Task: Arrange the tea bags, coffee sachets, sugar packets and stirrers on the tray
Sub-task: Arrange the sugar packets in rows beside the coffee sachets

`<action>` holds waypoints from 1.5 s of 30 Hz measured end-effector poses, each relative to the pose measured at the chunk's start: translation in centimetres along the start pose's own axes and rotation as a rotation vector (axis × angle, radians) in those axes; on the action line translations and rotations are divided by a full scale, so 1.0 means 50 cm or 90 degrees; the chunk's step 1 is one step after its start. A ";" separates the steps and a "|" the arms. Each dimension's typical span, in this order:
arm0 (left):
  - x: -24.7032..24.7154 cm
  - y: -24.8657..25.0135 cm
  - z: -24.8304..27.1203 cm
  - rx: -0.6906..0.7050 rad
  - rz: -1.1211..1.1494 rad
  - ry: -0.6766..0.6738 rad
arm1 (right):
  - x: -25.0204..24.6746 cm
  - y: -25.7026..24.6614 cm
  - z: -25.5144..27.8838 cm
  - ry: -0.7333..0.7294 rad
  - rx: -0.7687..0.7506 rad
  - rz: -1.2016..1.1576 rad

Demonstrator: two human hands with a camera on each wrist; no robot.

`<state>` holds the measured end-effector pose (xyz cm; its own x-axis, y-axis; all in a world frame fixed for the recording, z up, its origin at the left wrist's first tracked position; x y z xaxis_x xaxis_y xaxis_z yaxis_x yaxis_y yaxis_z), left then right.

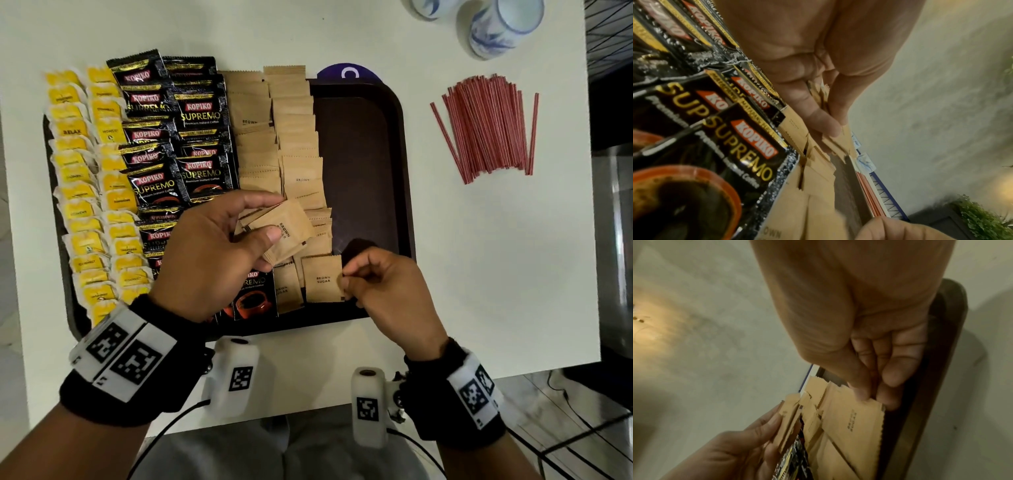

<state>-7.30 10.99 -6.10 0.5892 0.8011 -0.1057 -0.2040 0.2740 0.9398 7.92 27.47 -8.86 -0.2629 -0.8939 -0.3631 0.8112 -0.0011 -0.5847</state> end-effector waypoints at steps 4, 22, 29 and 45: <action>0.002 -0.004 0.008 0.000 0.010 -0.003 | 0.000 -0.003 0.002 0.064 -0.013 0.028; 0.043 -0.013 0.040 -0.034 0.057 -0.060 | 0.037 -0.115 0.024 -0.077 -0.171 -0.135; 0.041 -0.017 0.043 -0.022 0.033 -0.104 | 0.029 -0.091 0.007 -0.057 -0.100 -0.191; 0.038 -0.004 0.038 0.011 0.075 -0.059 | 0.019 -0.053 0.016 -0.123 0.009 -0.329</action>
<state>-4.65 11.44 -5.87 0.6314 0.7746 0.0354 -0.2635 0.1713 0.9493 5.94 26.27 -7.04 -0.5299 -0.8410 0.1091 0.6092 -0.4669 -0.6410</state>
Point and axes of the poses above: each hand's wrist, its own z-axis away from the middle knuckle, its own x-axis out of the palm, y = z × x, the point moved 8 cm from there along -z, towards the middle knuckle, and after that the axes turned 9 degrees about x, right-handed, at the moved point
